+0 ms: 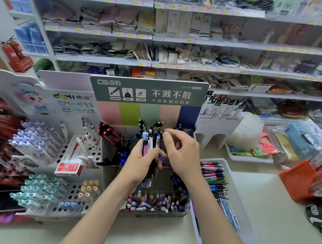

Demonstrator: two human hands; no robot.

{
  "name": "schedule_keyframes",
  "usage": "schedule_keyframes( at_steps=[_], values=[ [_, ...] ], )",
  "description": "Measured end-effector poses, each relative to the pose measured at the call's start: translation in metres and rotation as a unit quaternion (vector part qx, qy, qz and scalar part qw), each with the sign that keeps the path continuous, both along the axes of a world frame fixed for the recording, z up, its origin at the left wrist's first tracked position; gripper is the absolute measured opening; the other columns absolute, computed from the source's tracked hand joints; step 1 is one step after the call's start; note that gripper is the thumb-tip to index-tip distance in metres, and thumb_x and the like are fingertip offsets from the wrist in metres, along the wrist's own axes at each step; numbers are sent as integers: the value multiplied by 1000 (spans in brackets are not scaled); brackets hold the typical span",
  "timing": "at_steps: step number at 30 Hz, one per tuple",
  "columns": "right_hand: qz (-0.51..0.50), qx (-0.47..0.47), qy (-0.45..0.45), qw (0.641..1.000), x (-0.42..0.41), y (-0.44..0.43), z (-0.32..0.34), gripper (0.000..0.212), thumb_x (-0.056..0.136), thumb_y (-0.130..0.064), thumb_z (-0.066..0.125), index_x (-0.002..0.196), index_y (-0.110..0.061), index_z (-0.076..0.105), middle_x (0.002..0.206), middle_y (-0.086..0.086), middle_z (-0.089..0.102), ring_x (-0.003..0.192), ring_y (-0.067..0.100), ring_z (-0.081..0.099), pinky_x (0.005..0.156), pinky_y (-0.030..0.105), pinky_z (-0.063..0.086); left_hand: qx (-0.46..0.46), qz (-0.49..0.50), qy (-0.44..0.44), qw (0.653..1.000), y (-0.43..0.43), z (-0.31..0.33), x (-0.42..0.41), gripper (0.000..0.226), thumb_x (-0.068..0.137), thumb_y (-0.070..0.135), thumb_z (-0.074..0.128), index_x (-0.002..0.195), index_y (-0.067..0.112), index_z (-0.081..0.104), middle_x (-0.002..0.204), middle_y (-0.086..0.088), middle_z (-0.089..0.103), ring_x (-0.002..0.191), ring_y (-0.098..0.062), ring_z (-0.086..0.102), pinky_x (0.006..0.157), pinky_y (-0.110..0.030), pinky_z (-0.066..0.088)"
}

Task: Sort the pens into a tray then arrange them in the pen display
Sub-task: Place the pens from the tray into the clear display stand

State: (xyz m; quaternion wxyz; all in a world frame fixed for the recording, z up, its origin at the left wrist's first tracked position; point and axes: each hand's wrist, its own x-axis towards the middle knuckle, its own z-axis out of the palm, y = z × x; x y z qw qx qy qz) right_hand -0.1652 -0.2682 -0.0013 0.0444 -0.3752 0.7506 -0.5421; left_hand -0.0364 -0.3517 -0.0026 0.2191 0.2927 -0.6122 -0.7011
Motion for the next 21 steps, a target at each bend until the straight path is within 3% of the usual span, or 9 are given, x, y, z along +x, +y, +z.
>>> schedule_keyframes(
  at_steps=[2, 6, 10, 15, 17, 21],
  values=[
    [38, 1, -120, 992, 14, 2, 0, 12, 101, -33, 71, 107, -29, 81, 81, -8, 77, 73, 14, 72, 75, 45, 63, 0, -18, 1, 1000, 0, -2, 5, 20, 109, 20, 59, 129, 19, 60, 98, -12, 73, 72, -30, 64, 68, -45, 53],
    [18, 3, -172, 985, 23, 3, -12, 10, 104, -30, 66, 103, -31, 76, 83, -5, 76, 77, 18, 74, 79, 53, 63, -8, -29, -12, 999, 4, -4, 14, 17, 109, 14, 57, 126, 17, 56, 86, -9, 72, 73, -28, 70, 66, -43, 55],
    [-32, -58, -145, 987, 37, 6, -13, 15, 111, -24, 52, 109, -27, 66, 86, -2, 71, 76, 14, 68, 69, 31, 58, -1, 3, -29, 1000, 5, -2, 21, 17, 107, 4, 53, 124, 8, 50, 88, -11, 72, 68, -28, 74, 57, -39, 58],
    [-137, -183, -156, 961, 42, 10, -12, 17, 116, -23, 40, 116, -20, 57, 93, 2, 66, 79, 22, 63, 73, 44, 56, -48, 52, -90, 993, -4, -8, 37, 15, 101, 5, 59, 112, 7, 48, 91, -24, 68, 71, -37, 75, 52, -42, 54],
    [-154, -198, -118, 961, 44, 11, -9, 15, 115, -19, 40, 118, -19, 55, 96, 2, 65, 80, 19, 63, 72, 39, 57, -57, 61, -100, 991, -6, -12, 48, 14, 100, 5, 60, 110, 7, 50, 92, -27, 67, 72, -34, 75, 53, -42, 55],
    [-137, -190, -30, 972, 51, 13, -11, 13, 114, -14, 44, 121, -17, 55, 103, -2, 67, 88, 13, 70, 76, 29, 59, -52, 89, -111, 988, -6, -20, 64, 15, 100, 6, 62, 112, 9, 52, 90, -17, 73, 76, -29, 77, 61, -47, 58]
  ],
)
